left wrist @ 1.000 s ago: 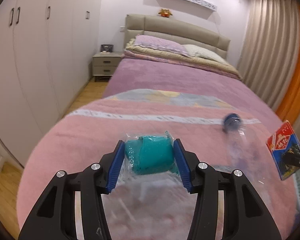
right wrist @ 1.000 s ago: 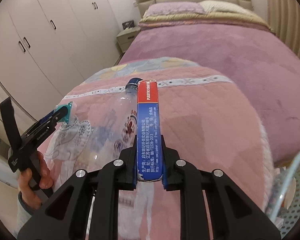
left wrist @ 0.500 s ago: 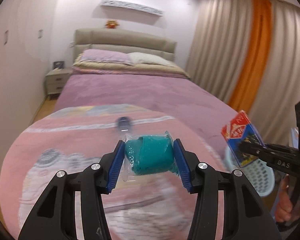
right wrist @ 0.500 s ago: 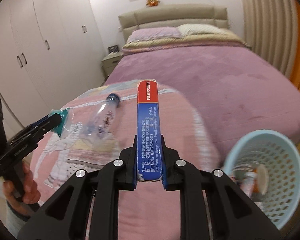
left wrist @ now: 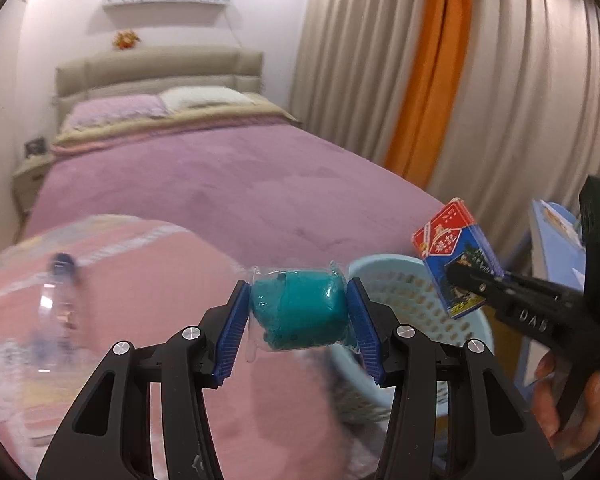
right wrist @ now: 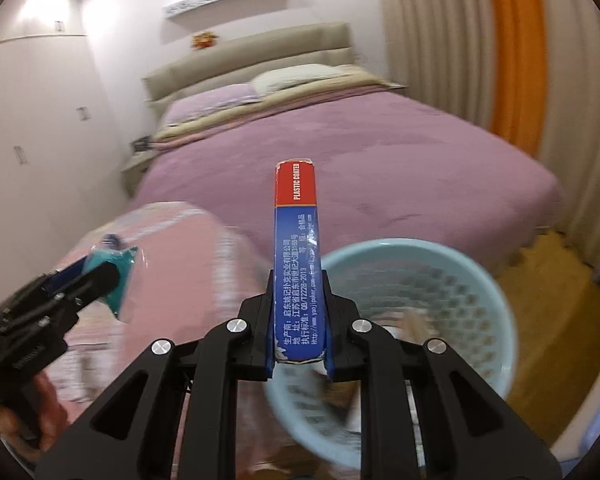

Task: Collect trash
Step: 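Carry the packet and box to the blue basket and open both tools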

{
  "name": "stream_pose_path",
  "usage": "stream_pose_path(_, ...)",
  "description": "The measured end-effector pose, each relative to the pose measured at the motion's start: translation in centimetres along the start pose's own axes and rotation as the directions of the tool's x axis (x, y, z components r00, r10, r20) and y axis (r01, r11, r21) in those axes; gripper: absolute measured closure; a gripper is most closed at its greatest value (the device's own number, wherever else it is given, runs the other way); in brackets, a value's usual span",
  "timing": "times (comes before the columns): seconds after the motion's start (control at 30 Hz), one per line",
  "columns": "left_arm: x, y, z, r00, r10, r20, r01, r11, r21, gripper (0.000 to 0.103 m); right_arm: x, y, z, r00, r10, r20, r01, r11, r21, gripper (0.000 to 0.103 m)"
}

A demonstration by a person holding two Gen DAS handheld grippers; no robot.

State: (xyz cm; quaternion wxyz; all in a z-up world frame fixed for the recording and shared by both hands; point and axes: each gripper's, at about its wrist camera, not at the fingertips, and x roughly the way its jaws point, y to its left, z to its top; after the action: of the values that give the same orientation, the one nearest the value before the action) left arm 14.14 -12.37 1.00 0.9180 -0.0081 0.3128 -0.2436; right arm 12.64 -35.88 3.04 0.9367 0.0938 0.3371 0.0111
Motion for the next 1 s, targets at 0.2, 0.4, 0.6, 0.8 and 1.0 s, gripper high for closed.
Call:
stream_pose_path(0.2, 4.8, -2.7, 0.0, 0.996, -0.04, -0.074, 0.042, 0.999, 0.023, 0.055, 1.0, -4.0, -0.8, 0.999, -0.037, -0.035, 0.04, 0.997, 0.072, 0.088)
stream_pose_path(0.4, 7.6, -4.6, -0.5, 0.988, -0.081, -0.135, 0.085, 0.996, 0.029, 0.036, 2.8, -6.9, -1.3, 0.994, -0.069, -0.087, 0.081, 0.988, 0.13, 0.087)
stream_pose_path(0.6, 7.7, -4.0, -1.6, 0.986, -0.079, -0.148, 0.081, 0.997, 0.006, 0.028, 2.9, -8.5, -2.2, 0.994, -0.066, -0.087, 0.083, 0.973, 0.217, 0.044)
stream_pose_path(0.8, 5.5, -2.5, -1.3, 0.992, -0.071, -0.105, 0.069, 0.997, -0.027, 0.027, 2.3, -7.6, -2.3, 0.996, -0.053, -0.069, 0.066, 0.978, 0.198, 0.044)
stream_pose_path(1.0, 2.3, -1.0, -0.4, 0.997, -0.056, -0.044, 0.054, 0.998, -0.04, 0.027, 1.4, -4.8, -2.0, 0.999, -0.015, -0.035, 0.02, 0.988, 0.153, 0.044)
